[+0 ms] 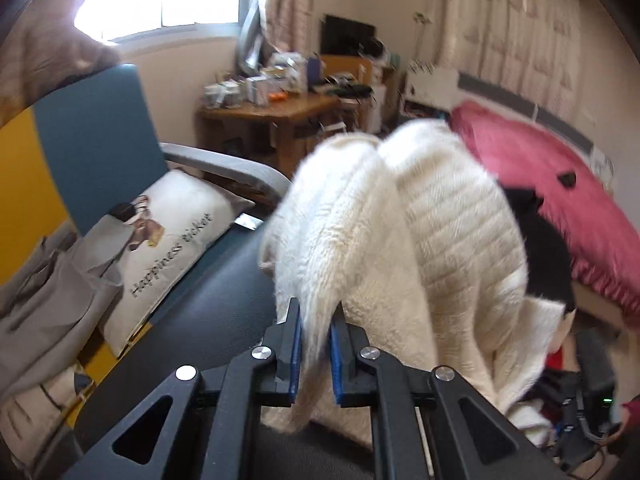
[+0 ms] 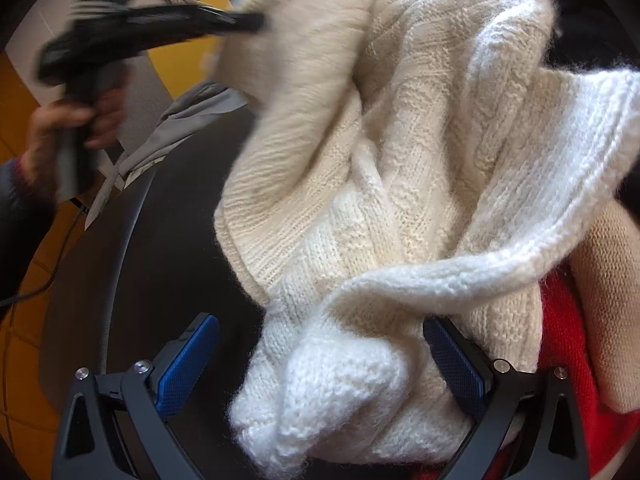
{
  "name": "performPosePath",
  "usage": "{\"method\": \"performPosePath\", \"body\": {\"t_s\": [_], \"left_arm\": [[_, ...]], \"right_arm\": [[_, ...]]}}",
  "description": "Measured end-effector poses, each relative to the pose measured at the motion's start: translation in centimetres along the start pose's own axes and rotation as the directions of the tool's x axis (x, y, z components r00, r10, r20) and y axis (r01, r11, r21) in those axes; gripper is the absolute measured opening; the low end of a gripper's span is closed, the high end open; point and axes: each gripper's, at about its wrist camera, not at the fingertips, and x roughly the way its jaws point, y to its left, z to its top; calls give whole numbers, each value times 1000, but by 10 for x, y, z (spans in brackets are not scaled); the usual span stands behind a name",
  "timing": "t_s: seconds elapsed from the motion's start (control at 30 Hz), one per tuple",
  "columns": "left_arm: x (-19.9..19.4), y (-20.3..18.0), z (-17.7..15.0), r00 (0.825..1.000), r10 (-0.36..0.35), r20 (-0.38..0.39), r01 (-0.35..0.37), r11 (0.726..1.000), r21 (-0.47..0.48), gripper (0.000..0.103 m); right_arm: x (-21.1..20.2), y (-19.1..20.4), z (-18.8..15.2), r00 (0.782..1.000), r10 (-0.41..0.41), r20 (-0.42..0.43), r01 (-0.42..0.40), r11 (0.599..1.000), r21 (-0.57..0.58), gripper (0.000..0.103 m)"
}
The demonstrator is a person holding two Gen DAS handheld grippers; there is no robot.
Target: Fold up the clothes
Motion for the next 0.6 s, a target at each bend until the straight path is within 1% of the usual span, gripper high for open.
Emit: {"method": "performPosePath", "body": {"t_s": [0.1, 0.2, 0.23, 0.37, 0.47, 0.53, 0.6], "left_arm": [[-53, 12, -10, 999, 28, 37, -25, 997, -73, 8], [-94, 26, -34, 995, 83, 47, -76, 986, -145, 8], [-106, 30, -43, 995, 92, 47, -82, 981, -177, 8], [-168, 35, -103, 986, 162, 50, -140, 945, -295, 8], [-212, 32, -148, 978, 205, 39, -177, 913, -366, 8], [-240, 28, -178, 978, 208, 26, -179, 893, -412, 8], [-264, 20, -209, 982, 189, 4, -168, 878, -449, 9]], "right_arm": [[-5, -3, 0, 1000, -7, -15, 7, 1000, 25, 103], [-13, -10, -3, 1000, -6, -20, 7, 999, 35, 103], [-16, -13, -4, 1000, -6, -22, 7, 999, 35, 103], [-27, -23, -8, 1000, -10, -28, 11, 1000, 26, 103], [-33, -26, -11, 998, -38, -45, 38, 999, 2, 103], [-37, -28, -13, 997, -60, -57, 59, 998, -15, 103], [-39, -27, -15, 993, -93, -71, 90, 995, -40, 103]]}}
